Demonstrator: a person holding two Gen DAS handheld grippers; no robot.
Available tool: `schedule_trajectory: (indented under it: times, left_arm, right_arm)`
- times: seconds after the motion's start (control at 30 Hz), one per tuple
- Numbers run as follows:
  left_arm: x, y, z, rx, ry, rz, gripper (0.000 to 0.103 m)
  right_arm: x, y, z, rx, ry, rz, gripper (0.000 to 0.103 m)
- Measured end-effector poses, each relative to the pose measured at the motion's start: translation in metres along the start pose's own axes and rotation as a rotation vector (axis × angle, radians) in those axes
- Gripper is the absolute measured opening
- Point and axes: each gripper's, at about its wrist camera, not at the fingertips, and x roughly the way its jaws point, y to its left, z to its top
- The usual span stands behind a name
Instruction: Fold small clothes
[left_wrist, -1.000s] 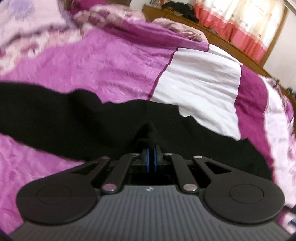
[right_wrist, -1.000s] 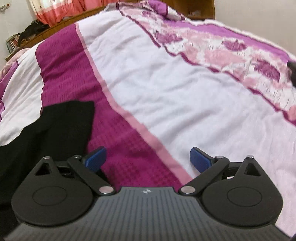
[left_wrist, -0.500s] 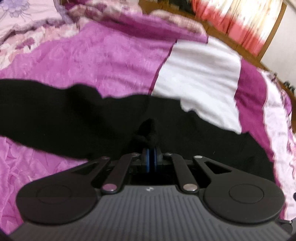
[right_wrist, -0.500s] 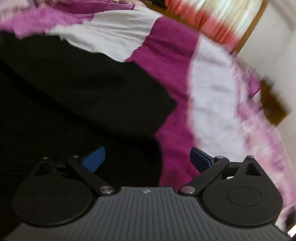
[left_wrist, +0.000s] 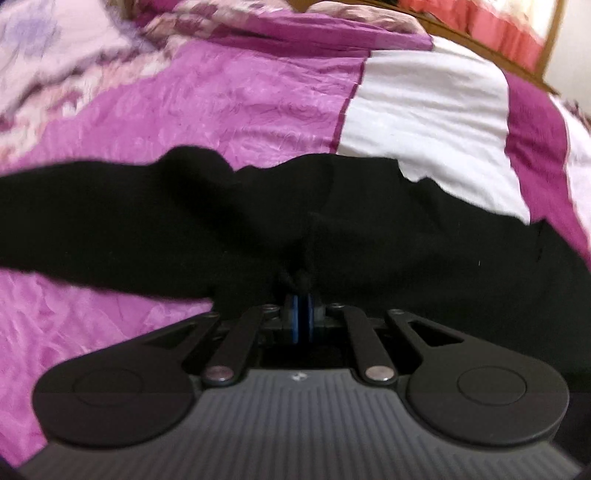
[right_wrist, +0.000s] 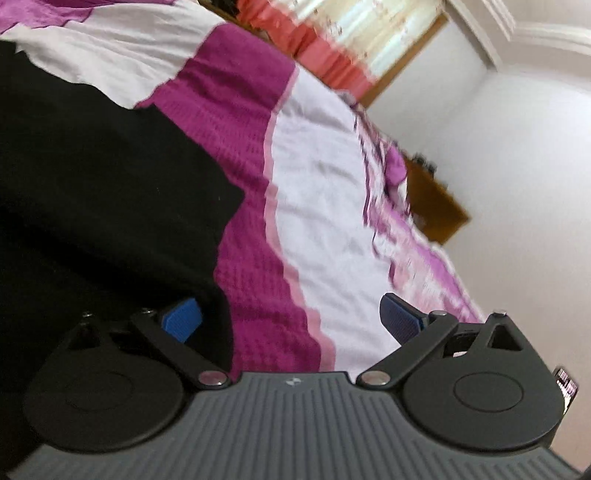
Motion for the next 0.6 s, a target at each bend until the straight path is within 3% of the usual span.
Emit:
schedule_trajectory:
  times: [0.1, 0.17, 0.23, 0.3, 0.33, 0.4, 0.47, 0.53, 0.57, 0.6]
  left_arm:
    - [0.0, -0.008, -0.005, 0.105, 0.003, 0.047, 0.013]
    - [-0.002, -0.009, -0.007, 0.136, -0.004, 0.116, 0.036]
    - [-0.007, -0.004, -0.008, 0.079, -0.015, 0.18, 0.04]
    - [-0.013, 0.002, -0.009, 0.009, -0.013, 0.292, 0.038]
    - [-0.015, 0.005, -0.008, -0.016, -0.013, 0.31, 0.038]
    - [-0.02, 0.015, -0.003, -0.107, -0.014, 0.249, 0.038]
    - [-0.028, 0.023, 0.005, -0.179, -0.065, 0.14, 0.036]
    - [-0.035, 0.021, 0.013, -0.154, -0.169, 0.049, 0.035]
    - [-0.033, 0.019, 0.018, -0.116, -0.195, -0.02, 0.035]
    - [-0.027, 0.019, 0.025, -0.078, -0.171, -0.123, 0.035]
  right_arm:
    - [-0.002, -0.002, -0.002, 0.004, 0.025, 0.023, 0.101]
    - [-0.004, -0.003, -0.003, -0.008, 0.028, 0.038, 0.102]
    - [-0.007, -0.008, -0.004, 0.002, 0.04, 0.055, 0.102]
    - [-0.008, -0.016, -0.004, 0.039, 0.065, 0.086, 0.102]
    - [-0.009, -0.022, -0.004, 0.068, 0.081, 0.104, 0.102]
    - [-0.01, -0.036, -0.004, 0.133, 0.122, 0.139, 0.102]
    - [-0.017, -0.048, -0.004, 0.172, 0.143, 0.174, 0.102]
    - [-0.029, -0.056, -0.004, 0.188, 0.137, 0.189, 0.102]
    - [-0.036, -0.059, -0.003, 0.198, 0.119, 0.206, 0.102]
    - [-0.044, -0.061, -0.003, 0.215, 0.091, 0.221, 0.102]
